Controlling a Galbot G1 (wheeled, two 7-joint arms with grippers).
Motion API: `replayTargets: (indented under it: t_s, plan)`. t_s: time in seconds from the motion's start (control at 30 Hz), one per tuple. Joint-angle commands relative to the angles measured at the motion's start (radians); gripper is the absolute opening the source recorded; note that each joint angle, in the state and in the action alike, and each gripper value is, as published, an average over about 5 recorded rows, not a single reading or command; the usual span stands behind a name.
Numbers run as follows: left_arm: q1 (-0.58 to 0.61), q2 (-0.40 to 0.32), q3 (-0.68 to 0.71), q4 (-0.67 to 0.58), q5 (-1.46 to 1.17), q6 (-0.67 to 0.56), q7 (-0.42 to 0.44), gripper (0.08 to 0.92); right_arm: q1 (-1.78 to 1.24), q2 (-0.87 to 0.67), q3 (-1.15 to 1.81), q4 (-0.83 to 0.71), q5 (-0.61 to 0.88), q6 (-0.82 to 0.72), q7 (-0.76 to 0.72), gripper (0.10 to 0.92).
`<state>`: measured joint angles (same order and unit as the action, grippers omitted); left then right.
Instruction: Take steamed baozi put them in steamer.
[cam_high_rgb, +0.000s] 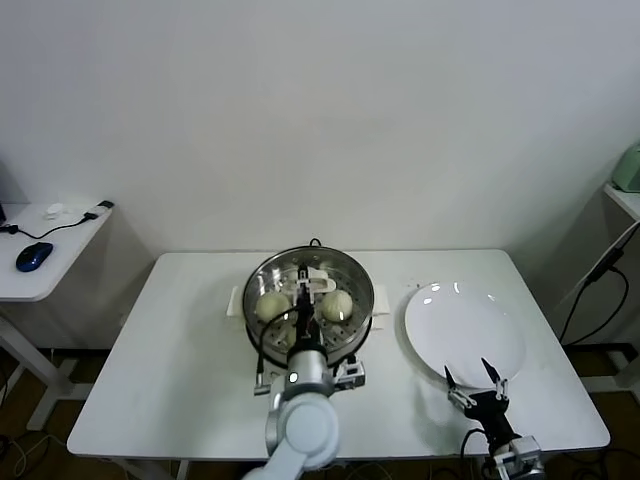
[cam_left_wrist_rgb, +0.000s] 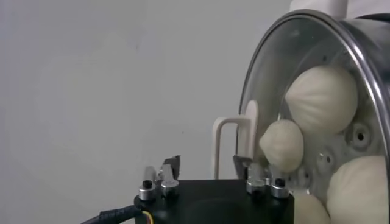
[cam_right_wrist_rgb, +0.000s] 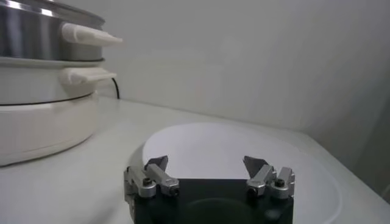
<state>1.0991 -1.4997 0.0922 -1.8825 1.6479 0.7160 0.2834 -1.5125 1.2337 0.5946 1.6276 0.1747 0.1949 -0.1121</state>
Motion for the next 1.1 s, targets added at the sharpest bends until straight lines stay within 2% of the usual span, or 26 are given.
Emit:
replayTargets:
  t_s: [0.03,0.13,0.23,0.33,0.47,0.53,0.6,0.73,0.83,0.97,1.1]
  plan:
    - [0.005,0.025,0.009,-0.059,-0.026,-0.001,0.017,0.631,0.003,0.004,-0.005,0.002,0.0,-0.008,-0.001,0.823]
    - [0.044,0.063,-0.001,-0.131,-0.079,-0.001,0.006,0.709,0.006,0.006,-0.013,0.004,0.006,-0.005,0.012,0.823]
    - [0.089,0.091,-0.016,-0.197,-0.182,-0.018,-0.069,0.783,0.005,0.004,-0.024,0.012,0.024,0.005,0.048,0.823]
    - [0.134,0.105,-0.058,-0.254,-0.379,-0.129,-0.228,0.816,0.005,0.002,-0.024,0.024,0.044,0.021,0.062,0.823]
    - [0.179,0.118,-0.187,-0.317,-0.723,-0.313,-0.415,0.822,0.005,-0.001,-0.016,0.035,0.057,0.043,0.055,0.823]
    - [0.204,0.135,-0.302,-0.339,-0.951,-0.397,-0.497,0.823,0.006,-0.002,-0.015,0.037,0.061,0.058,0.053,0.823]
    - [0.236,0.146,-0.441,-0.343,-1.178,-0.486,-0.543,0.823,0.006,-0.002,-0.015,0.039,0.065,0.069,0.054,0.823]
    - [0.317,0.159,-0.72,-0.31,-1.634,-0.604,-0.523,0.823,0.004,0.003,-0.015,0.039,0.072,0.077,0.064,0.823]
    - [0.381,0.195,-0.837,-0.231,-1.861,-0.681,-0.477,0.823,0.003,0.007,-0.015,0.034,0.086,0.081,0.075,0.823]
    - [0.446,0.231,-0.849,-0.118,-1.975,-0.765,-0.408,0.823,-0.002,0.008,-0.01,0.033,0.095,0.079,0.091,0.823]
    - [0.45,0.236,-0.804,0.018,-1.976,-0.849,-0.373,0.823,-0.006,0.012,-0.003,0.032,0.089,0.07,0.103,0.823]
